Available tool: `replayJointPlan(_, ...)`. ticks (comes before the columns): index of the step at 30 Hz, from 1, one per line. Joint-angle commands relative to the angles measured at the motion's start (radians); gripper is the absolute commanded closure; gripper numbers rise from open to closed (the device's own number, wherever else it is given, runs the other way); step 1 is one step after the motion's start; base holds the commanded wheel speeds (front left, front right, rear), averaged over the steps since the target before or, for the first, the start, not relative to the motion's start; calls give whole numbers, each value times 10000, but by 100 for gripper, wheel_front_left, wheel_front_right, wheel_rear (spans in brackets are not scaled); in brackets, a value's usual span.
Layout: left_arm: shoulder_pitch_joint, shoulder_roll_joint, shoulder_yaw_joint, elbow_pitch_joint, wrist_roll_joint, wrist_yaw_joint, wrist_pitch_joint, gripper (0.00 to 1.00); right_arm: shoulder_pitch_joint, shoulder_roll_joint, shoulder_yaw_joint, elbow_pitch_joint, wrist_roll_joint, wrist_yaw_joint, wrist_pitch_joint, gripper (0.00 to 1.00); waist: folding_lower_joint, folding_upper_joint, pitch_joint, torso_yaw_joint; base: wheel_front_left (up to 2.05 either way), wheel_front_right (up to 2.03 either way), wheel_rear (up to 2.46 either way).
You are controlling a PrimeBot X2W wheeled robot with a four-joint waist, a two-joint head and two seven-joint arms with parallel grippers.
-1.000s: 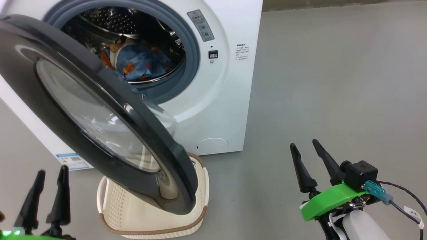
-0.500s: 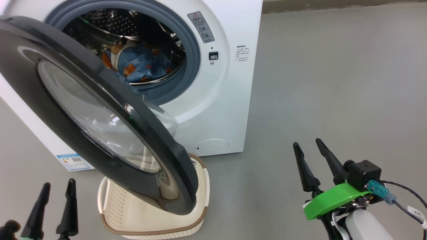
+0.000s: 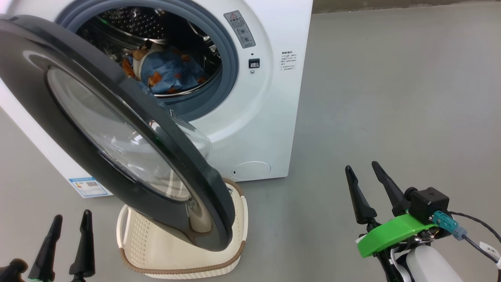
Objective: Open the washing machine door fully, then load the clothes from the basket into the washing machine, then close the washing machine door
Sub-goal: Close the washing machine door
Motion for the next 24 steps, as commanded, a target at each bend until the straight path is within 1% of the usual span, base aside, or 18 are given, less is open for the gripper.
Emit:
replayJointPlan(1, -309, 226, 383, -235, 139, -65, -105, 0, -52, -35, 114, -267, -60, 46, -122, 0, 0, -1, 8, 20, 0, 0, 0)
replayJointPlan(7, -269, 195, 364, -288, 112, -65, -105, 0, -62, -1, 90, -316, -83, 46, -122, 0, 0, -1, 47, 141, 0, 0, 0)
replayJointPlan(8, -270, 198, 361, -287, 115, -65, -106, 0, -66, 2, 86, -326, -93, 46, -122, 13, 0, -1, 56, 168, 0, 0, 0)
replayJointPlan(9, -272, 200, 361, -287, 118, -65, -106, 0, -71, 0, 80, -335, -105, 46, -122, 36, 0, -1, 60, 199, 0, 0, 0)
replayJointPlan(11, -274, 199, 355, -295, 124, -65, -106, 0, -93, -18, 66, -355, -133, 46, -122, 76, 0, -1, 65, 271, 0, 0, 0)
replayJointPlan(12, -275, 194, 343, -300, 125, -65, -106, 0, -111, -33, 65, -387, -142, 46, -122, 100, 0, -1, 74, 318, 0, 0, 0)
replayJointPlan(18, -364, 210, 313, -305, 105, -65, -106, 0, -360, -76, 96, -803, -143, 46, -122, 100, 0, -1, 240, 654, 0, 0, 0)
replayJointPlan(24, -542, 270, 133, -290, 31, -65, -106, 0, -1085, -18, 158, -1299, -191, 46, -122, 100, 0, -1, 416, 1131, 0, 0, 0)
